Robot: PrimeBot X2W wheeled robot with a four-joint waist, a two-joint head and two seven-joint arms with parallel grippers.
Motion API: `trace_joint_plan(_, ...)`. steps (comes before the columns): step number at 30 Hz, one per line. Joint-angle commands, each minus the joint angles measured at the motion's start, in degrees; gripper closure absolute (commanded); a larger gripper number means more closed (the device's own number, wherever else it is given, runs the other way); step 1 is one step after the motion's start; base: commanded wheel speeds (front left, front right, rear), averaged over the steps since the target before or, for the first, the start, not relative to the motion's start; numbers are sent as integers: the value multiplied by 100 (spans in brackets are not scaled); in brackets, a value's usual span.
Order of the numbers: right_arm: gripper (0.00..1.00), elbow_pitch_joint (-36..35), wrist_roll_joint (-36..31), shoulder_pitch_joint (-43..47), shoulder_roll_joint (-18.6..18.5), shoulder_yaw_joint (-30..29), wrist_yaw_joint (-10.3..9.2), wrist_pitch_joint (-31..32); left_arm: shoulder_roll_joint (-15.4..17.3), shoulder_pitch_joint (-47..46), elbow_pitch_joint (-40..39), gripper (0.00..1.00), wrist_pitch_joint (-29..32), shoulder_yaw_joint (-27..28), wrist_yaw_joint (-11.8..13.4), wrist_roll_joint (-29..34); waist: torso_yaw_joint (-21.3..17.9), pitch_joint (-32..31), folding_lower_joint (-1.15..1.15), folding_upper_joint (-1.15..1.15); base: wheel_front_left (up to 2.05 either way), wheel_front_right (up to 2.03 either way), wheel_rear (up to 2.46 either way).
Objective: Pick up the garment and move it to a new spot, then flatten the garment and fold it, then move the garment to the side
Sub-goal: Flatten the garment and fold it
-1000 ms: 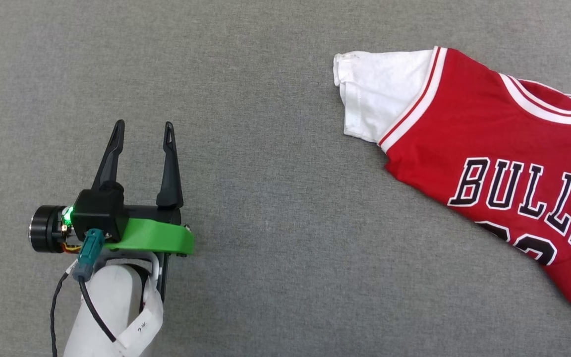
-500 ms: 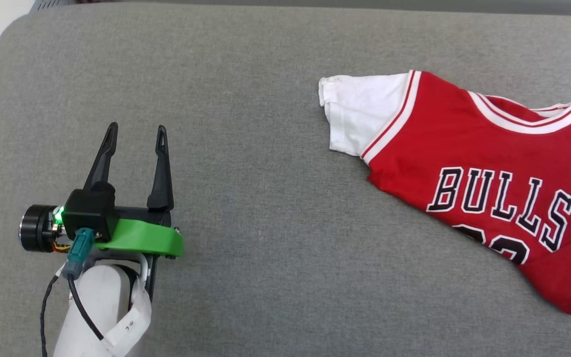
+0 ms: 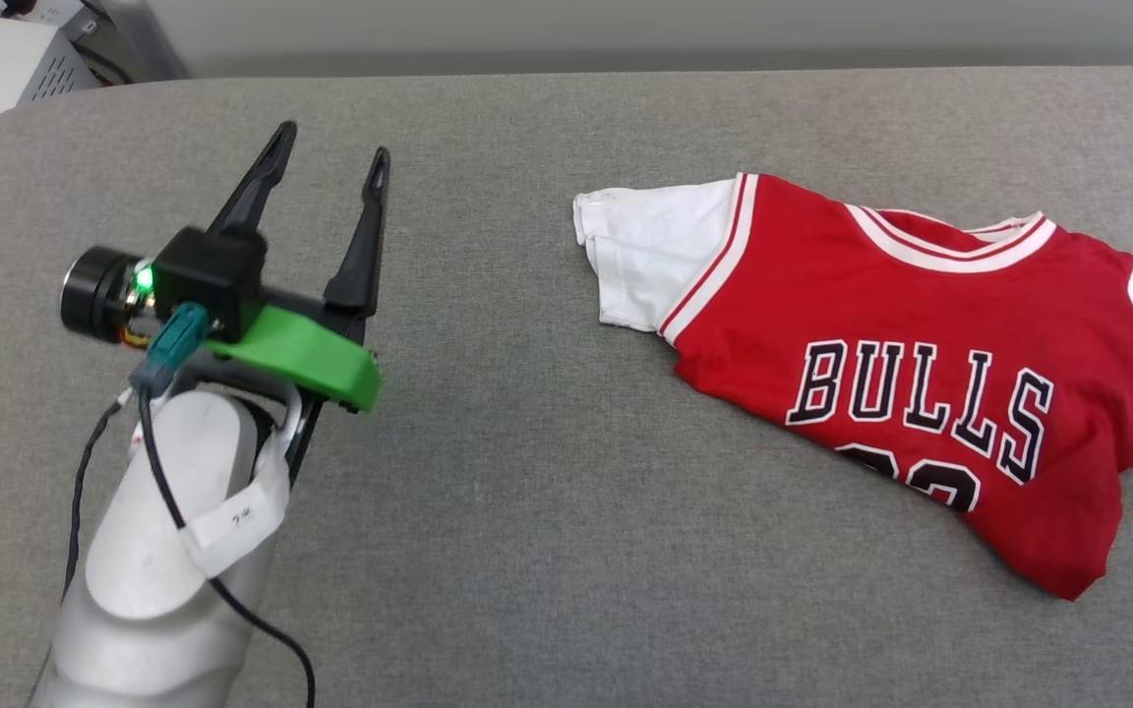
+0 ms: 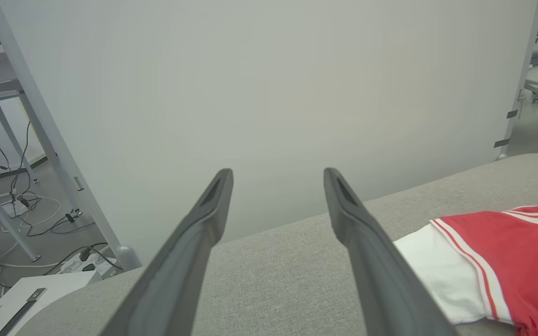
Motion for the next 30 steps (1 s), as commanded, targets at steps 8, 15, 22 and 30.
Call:
trace_joint_plan(8, 0, -1298, -531, 1111, 924, -57, -5, 23, 870, -1799, 205, 0, 674, -1916, -26, -881, -213, 2, 0, 0, 0, 0, 0)
trace_joint_plan(15, 0, -1515, -529, 1431, 1218, 135, -5, 32, 1022, -2969, 656, 0, 1946, -3767, -27, -2112, -389, 69, 0, 0, 0, 0, 0)
trace_joint_plan(22, 0, -1491, -505, 1357, 1354, 469, -5, 6, 1080, -3705, 1061, 0, 3583, -5209, -27, -3737, -702, 302, 0, 0, 0, 0, 0)
trace_joint_plan(30, 0, -1431, -559, 1068, 1495, 622, -5, -26, 1164, -4160, 1103, 0, 4589, -6165, -27, -4238, -1003, 749, 0, 0, 0, 0, 0)
